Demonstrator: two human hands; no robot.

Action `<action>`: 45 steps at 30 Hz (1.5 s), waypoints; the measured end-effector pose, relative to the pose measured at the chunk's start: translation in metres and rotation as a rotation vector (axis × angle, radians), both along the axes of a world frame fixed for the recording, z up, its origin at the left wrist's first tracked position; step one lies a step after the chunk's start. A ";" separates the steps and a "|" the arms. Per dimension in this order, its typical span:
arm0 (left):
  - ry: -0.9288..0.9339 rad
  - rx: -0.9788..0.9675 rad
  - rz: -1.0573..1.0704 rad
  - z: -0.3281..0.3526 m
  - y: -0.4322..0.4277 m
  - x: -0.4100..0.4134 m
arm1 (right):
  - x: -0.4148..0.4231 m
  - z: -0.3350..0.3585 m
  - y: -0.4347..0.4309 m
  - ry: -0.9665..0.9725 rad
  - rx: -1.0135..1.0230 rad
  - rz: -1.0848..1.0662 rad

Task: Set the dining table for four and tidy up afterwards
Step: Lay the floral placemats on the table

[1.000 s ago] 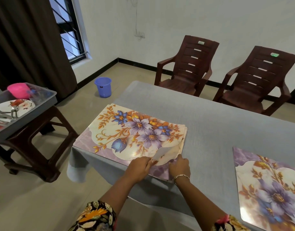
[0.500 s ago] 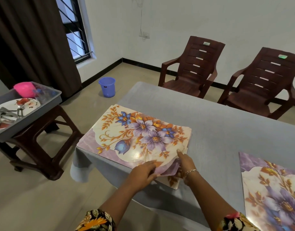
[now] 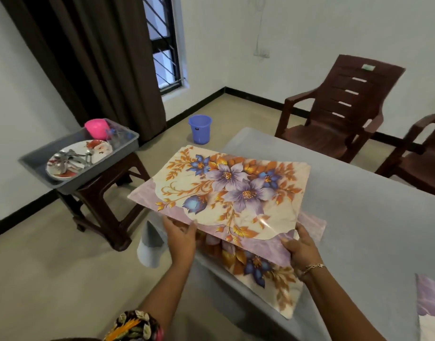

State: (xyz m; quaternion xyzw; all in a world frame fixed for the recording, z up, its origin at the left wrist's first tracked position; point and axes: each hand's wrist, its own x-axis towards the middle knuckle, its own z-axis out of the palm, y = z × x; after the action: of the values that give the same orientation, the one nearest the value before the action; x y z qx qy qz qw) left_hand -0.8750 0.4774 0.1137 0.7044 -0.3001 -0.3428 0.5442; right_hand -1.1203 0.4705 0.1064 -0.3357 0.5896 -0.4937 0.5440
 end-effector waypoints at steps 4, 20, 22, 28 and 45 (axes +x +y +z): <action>0.614 -0.065 0.224 0.029 -0.023 0.043 | 0.028 0.006 -0.040 -0.007 -0.041 0.079; 0.716 -0.066 0.074 0.023 -0.152 0.231 | 0.191 -0.002 -0.164 -0.008 -0.154 0.187; 0.701 -0.050 0.024 0.023 -0.176 0.264 | 0.221 0.000 -0.181 0.008 -0.185 0.136; 0.654 -0.007 -0.140 0.036 -0.239 0.345 | 0.284 0.009 -0.229 -0.022 -0.076 0.083; 0.502 0.210 -0.549 0.012 -0.508 0.295 | 0.281 -0.024 -0.355 -0.074 -0.071 -0.389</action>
State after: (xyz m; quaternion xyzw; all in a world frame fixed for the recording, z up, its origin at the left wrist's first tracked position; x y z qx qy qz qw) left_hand -0.5805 -0.0306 0.1261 0.5438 -0.2981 -0.6667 0.4135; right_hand -0.8394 0.1152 0.0822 -0.2160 0.6052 -0.6220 0.4474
